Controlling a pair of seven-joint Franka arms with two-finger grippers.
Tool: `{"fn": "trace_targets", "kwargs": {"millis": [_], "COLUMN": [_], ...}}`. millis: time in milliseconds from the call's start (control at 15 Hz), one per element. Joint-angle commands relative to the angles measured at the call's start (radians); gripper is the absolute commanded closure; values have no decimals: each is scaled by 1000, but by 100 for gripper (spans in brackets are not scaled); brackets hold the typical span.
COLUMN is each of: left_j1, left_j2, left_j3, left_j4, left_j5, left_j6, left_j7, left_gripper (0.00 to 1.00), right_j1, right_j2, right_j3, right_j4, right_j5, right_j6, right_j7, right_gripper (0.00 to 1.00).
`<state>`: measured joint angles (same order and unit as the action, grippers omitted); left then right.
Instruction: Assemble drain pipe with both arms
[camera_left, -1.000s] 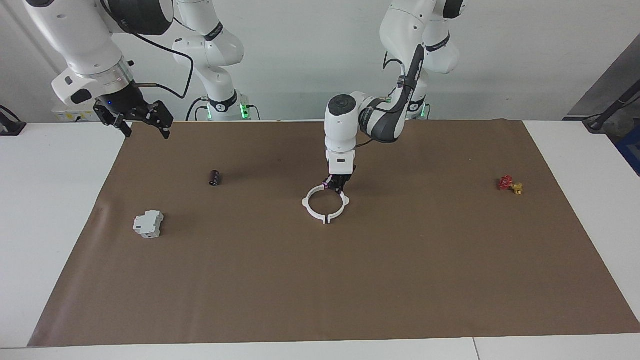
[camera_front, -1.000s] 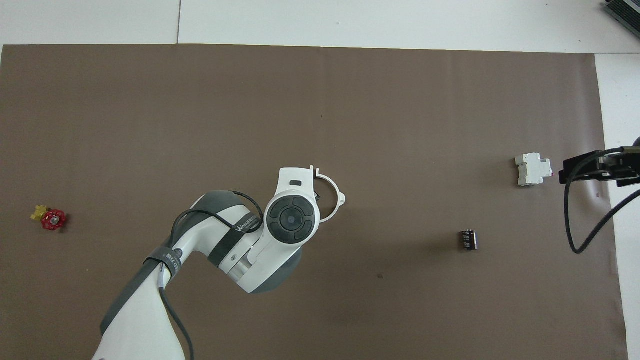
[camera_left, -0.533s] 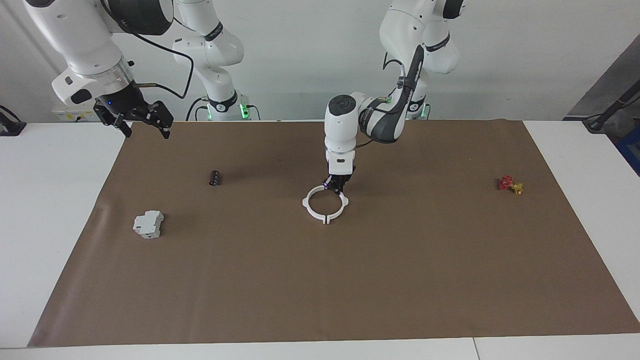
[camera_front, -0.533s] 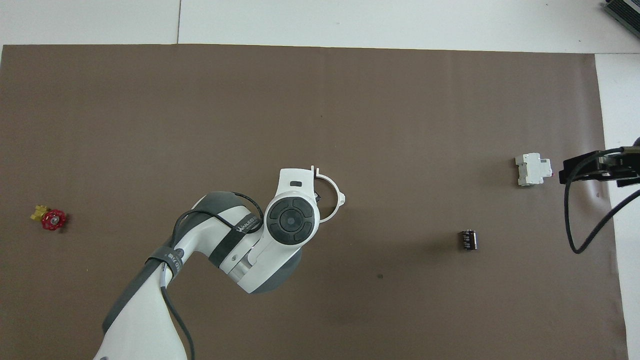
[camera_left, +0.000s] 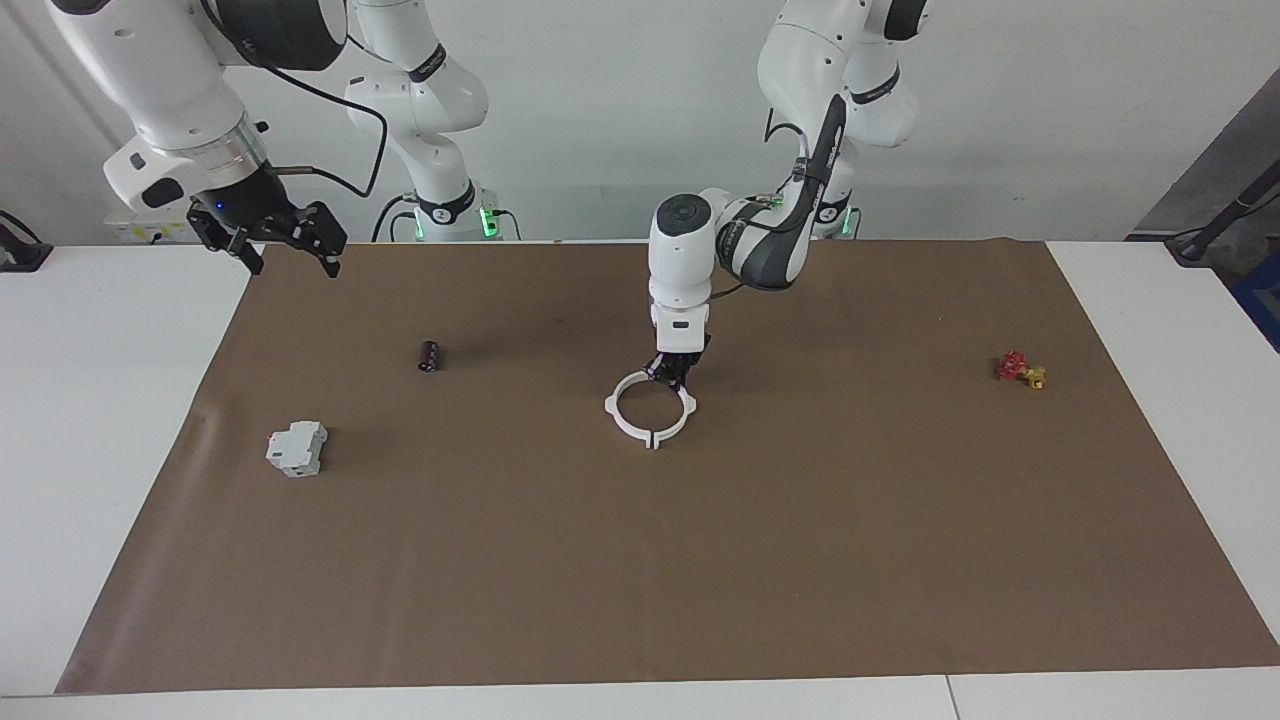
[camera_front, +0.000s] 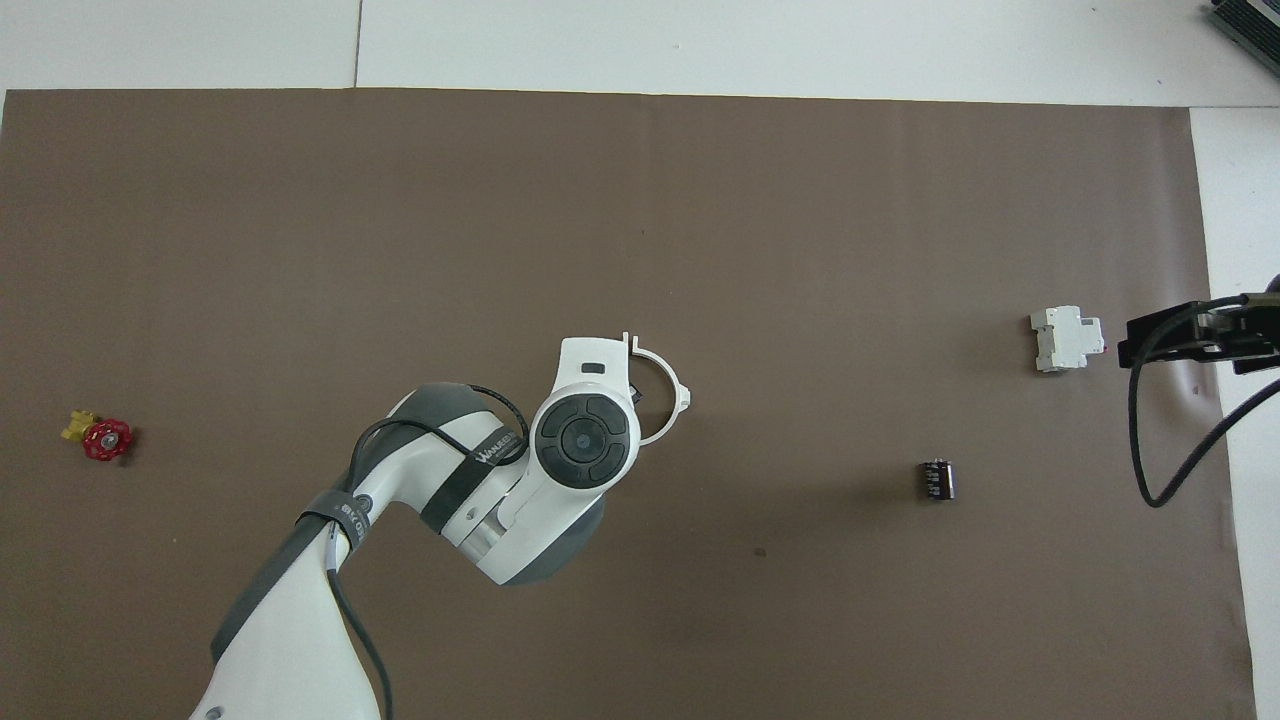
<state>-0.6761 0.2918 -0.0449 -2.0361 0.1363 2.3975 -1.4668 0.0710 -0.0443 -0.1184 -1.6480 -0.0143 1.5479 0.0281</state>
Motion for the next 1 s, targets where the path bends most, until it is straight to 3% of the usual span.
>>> {"fn": "trace_targets", "kwargs": {"millis": [0, 400, 467, 533, 600, 733, 933], "left_j1": [-16, -16, -16, -16, -16, -16, -16], "left_j2": [0, 0, 0, 0, 0, 0, 0], "left_j3": [13, 13, 13, 13, 13, 13, 13], "left_j4": [-4, -4, -4, -4, -4, -4, -4], "left_j5": [19, 19, 19, 19, 19, 19, 19], "left_j6": [14, 14, 14, 14, 12, 12, 12], "left_j7": [2, 3, 5, 5, 5, 5, 5], "left_gripper": [100, 100, 91, 54, 32, 16, 5], "right_j1": [-7, -7, -7, -7, -7, -7, -7], "right_j2": [-14, -14, -14, -14, -14, -14, -14], "right_j3": [0, 0, 0, 0, 0, 0, 0], "right_j4": [-6, -6, -6, -6, -6, -6, -6], "right_j5": [16, 17, 17, 17, 17, 17, 17], "right_j6": [-14, -14, -14, -14, -14, -14, -14], "right_j7": [-11, -11, -11, -11, -11, -11, -11], "right_gripper": [0, 0, 0, 0, 0, 0, 0]}}
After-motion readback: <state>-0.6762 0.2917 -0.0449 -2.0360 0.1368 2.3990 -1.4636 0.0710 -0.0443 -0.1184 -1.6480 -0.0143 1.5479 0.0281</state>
